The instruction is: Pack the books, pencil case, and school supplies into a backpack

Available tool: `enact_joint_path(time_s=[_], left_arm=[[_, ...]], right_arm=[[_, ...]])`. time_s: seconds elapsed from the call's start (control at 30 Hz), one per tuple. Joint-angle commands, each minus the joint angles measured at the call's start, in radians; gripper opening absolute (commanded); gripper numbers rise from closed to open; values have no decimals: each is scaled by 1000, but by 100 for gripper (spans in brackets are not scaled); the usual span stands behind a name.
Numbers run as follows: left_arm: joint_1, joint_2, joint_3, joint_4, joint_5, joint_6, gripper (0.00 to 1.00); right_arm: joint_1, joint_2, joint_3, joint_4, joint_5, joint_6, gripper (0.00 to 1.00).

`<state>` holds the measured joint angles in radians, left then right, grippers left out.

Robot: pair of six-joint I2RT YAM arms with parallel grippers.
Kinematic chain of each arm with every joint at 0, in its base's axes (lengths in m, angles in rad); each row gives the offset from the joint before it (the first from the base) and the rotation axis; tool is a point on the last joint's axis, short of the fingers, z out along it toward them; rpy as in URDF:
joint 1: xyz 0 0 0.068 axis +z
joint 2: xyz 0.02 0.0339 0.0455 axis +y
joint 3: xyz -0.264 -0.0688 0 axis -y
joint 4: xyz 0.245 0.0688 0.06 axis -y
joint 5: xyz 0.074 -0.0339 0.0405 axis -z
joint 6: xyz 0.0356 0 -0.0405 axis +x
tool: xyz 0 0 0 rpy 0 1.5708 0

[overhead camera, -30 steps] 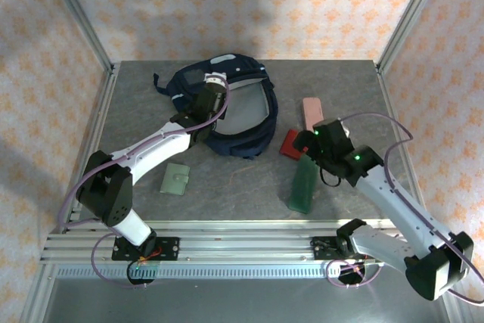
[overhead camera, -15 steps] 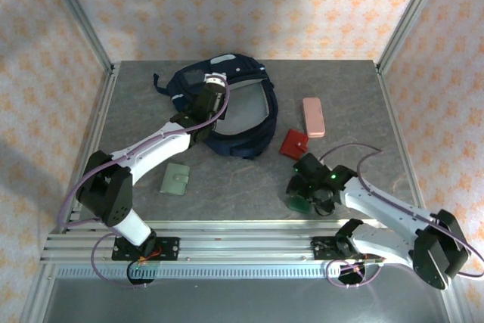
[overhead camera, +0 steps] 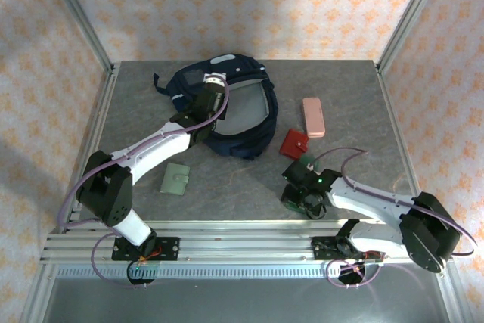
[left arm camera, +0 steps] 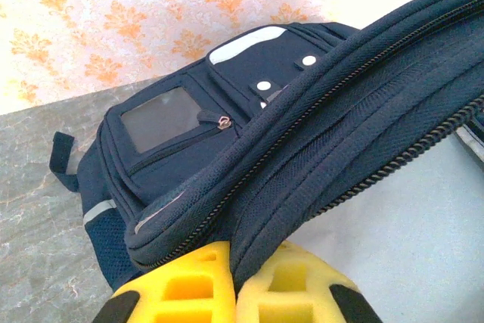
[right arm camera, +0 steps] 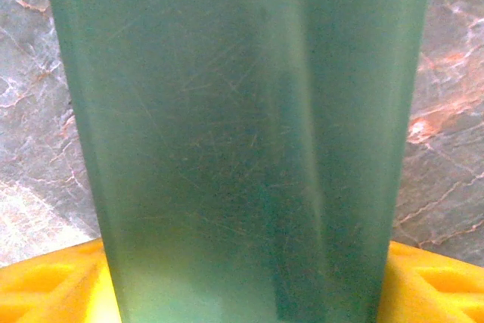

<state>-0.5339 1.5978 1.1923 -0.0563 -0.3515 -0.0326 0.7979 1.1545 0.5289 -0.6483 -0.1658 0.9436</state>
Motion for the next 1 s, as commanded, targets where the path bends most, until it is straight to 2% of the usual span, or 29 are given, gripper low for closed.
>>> enact_joint_path(time_s=[0.0, 0.07, 0.2, 0.33, 0.6, 0.87, 0.93, 0.97], left_arm=[[4, -50, 28, 72, 9, -45, 0], [4, -49, 41, 68, 12, -45, 0], [5, -46, 65, 59, 13, -41, 0], [6, -47, 74, 56, 18, -42, 0], [14, -49, 76, 52, 40, -65, 0], [17, -72, 105, 56, 56, -76, 0], [18, -67, 123, 36, 56, -78, 0], [17, -66, 128, 27, 57, -79, 0]], right_arm=[[10, 2, -32, 19, 14, 20, 73], [10, 10, -35, 19, 20, 13, 69], [11, 18, -34, 19, 24, 4, 50], [10, -31, 20, -49, 61, -7, 44], [10, -103, 228, -182, 120, -96, 43], [11, 20, 434, -131, 162, -315, 43], [10, 74, 460, -134, 166, -313, 48], [11, 92, 464, -144, 168, -295, 58]])
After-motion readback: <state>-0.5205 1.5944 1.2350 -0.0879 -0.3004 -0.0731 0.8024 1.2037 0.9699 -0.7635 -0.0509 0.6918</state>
